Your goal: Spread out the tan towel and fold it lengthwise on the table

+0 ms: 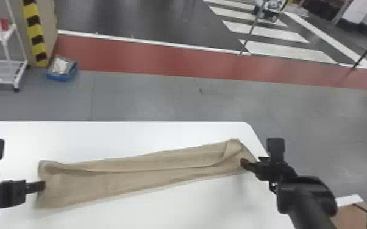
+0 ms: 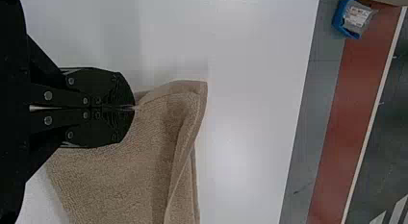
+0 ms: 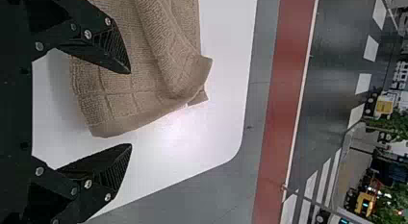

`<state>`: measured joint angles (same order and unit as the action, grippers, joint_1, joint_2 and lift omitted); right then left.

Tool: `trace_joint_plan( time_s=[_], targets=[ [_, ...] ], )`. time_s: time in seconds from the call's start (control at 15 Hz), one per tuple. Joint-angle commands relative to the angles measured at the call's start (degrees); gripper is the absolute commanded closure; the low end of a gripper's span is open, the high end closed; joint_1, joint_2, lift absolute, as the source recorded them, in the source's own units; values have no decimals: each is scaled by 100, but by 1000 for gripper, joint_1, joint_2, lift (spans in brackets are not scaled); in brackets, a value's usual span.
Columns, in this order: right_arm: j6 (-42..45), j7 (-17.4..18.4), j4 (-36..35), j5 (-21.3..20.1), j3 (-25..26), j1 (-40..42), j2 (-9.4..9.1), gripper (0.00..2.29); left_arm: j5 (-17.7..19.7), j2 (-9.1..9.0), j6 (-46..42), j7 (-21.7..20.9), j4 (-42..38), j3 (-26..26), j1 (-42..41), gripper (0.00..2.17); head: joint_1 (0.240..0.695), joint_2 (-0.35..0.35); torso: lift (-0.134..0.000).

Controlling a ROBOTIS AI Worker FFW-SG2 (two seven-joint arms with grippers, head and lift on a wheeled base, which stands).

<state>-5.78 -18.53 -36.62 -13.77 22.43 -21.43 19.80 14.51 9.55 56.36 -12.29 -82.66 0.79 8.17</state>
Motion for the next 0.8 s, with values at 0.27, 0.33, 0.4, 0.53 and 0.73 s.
trace_joint_plan(
  time_s=[0.27,0.33,0.4,0.53,0.73],
  targets=[
    [-121,-2,14,182,33,-1,50,475,-19,3,-50,-1,-5,26,-17,1480,695,-341,0],
    [-227,-10,14,173,42,-10,68,545,-19,12,-50,-10,-5,26,-26,1480,695,-343,0],
    [-350,-63,14,165,33,-10,94,788,-19,12,-85,-19,4,18,-26,1484,695,-344,0],
    [-508,-160,5,191,42,-19,112,1328,-19,21,-85,-19,4,-9,-26,1544,695,-346,0],
    [-525,-511,-100,314,200,52,121,1514,-1,47,-15,-36,-31,-88,-35,1565,695,-343,0]
  ],
)
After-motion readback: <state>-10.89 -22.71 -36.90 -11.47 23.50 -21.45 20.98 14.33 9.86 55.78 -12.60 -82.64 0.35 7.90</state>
